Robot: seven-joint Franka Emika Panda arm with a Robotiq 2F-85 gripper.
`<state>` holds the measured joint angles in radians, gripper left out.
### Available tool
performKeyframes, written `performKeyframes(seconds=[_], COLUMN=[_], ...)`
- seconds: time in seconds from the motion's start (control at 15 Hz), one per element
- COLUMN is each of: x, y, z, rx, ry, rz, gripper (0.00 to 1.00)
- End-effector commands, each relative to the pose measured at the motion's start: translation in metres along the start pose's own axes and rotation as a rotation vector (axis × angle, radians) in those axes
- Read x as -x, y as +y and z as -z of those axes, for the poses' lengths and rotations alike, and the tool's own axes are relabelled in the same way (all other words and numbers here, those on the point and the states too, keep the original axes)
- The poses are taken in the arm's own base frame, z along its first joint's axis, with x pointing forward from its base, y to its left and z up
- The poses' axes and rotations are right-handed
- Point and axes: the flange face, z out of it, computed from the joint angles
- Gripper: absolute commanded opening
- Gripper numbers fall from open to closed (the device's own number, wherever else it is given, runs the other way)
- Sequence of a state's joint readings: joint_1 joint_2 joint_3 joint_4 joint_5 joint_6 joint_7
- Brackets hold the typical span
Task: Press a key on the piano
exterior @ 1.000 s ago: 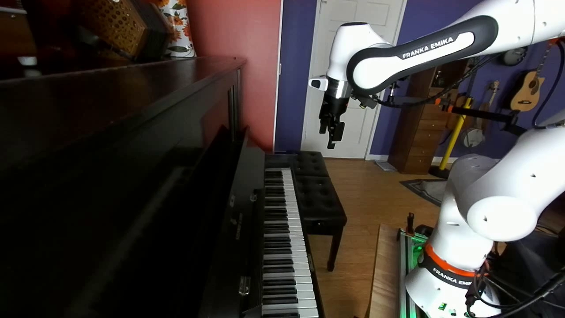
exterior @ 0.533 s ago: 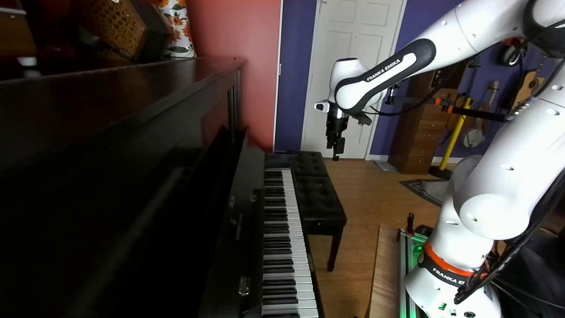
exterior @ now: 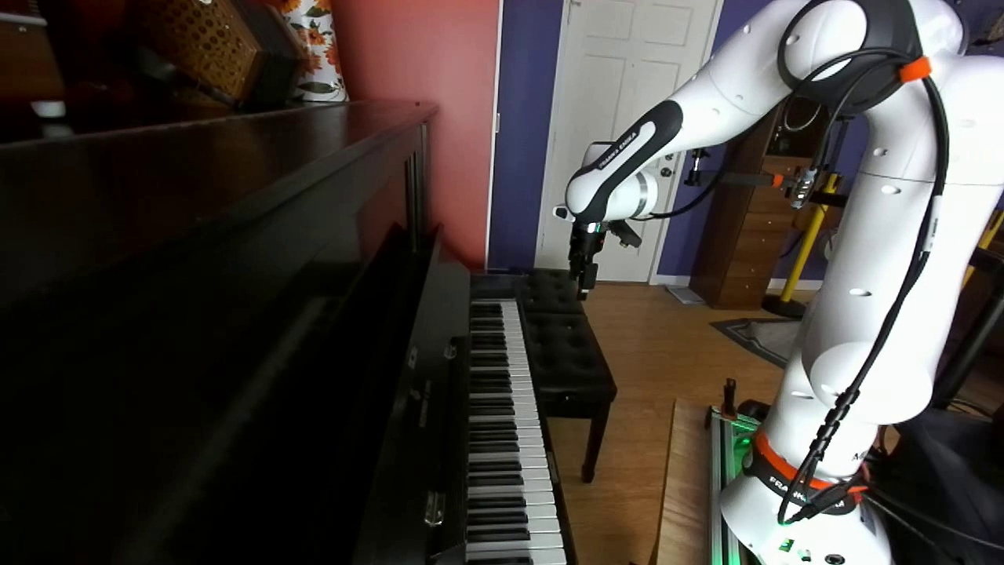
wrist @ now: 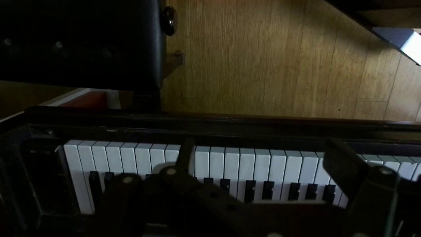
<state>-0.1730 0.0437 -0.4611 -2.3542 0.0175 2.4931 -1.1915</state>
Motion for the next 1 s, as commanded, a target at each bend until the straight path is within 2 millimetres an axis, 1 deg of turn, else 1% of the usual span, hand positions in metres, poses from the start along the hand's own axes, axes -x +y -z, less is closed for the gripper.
performKeyframes(seconds=[0.0, 0.13, 0.2, 0.33, 0.53, 0.73, 0.8, 0.87, 0.93], x=[-0.002, -0.003, -0.006, -0.010, -0.018, -0.025, -0.027, -0.029, -0.031], y=[0.001, 0.002, -0.005, 0.003, 0.010, 0.025, 0.032, 0.039, 0.045], z=[-0.001, 0.001, -0.005, -0.034, -0.068, -0.095, -0.101, -0.107, -0.112], rx=[0.000, 0.003, -0.037, -0.068, -0.124, -0.137, -0.138, -0.140, -0.138], ry=[-0.002, -0.001, -0.001, -0.005, 0.002, -0.004, -0.006, -0.006, -0.007], rz=[0.000, 0.001, 0.020, -0.017, -0.036, -0.043, -0.045, -0.041, -0.044], gripper=[1.00, 1.00, 1.00, 1.00, 1.00, 1.00, 1.00, 0.93, 0.74])
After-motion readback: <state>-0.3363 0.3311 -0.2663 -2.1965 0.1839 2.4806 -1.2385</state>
